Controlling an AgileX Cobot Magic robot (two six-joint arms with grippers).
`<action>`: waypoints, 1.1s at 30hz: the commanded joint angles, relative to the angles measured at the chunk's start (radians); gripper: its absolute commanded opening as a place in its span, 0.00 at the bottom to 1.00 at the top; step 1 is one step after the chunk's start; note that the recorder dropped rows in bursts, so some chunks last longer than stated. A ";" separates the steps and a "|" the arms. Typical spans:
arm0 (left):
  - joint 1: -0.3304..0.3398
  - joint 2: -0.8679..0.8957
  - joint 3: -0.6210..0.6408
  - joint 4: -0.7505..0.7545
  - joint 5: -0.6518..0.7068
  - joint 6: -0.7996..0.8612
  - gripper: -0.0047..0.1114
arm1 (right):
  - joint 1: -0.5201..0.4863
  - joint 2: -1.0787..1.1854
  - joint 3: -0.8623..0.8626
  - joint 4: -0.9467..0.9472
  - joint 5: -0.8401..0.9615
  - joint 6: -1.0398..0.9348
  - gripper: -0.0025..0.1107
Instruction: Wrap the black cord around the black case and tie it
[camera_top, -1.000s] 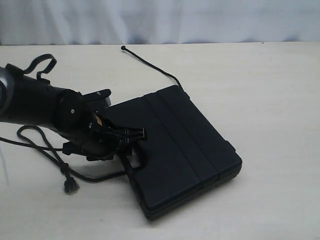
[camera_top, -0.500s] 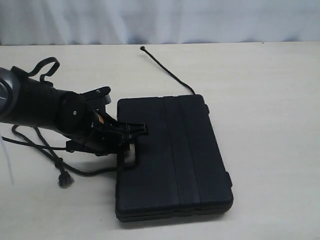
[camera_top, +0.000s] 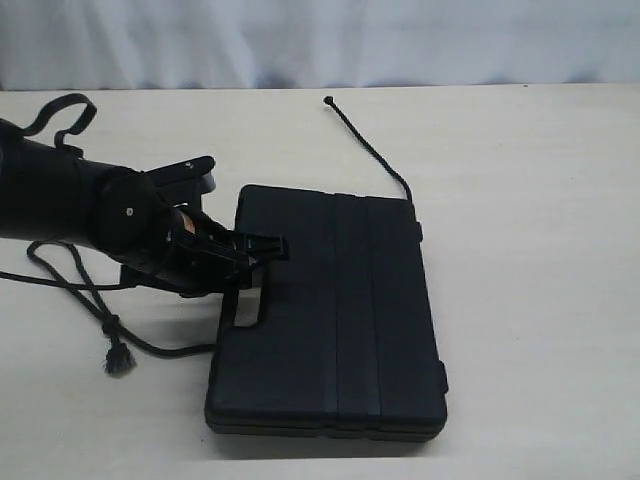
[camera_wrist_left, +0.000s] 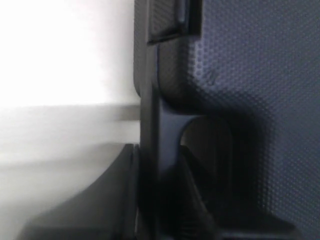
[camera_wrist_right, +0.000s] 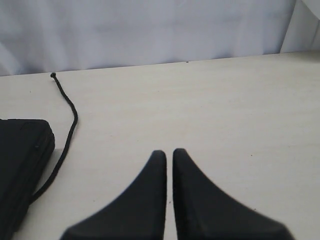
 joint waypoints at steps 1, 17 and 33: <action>0.048 -0.048 -0.001 -0.005 -0.038 -0.005 0.04 | -0.007 -0.003 0.002 0.001 -0.018 0.003 0.06; 0.089 -0.061 -0.176 0.093 0.153 -0.005 0.04 | -0.007 -0.003 0.002 0.471 -0.226 -0.004 0.06; 0.089 -0.061 -0.288 0.120 0.205 -0.005 0.04 | -0.007 -0.003 -0.040 0.690 -0.117 -0.169 0.06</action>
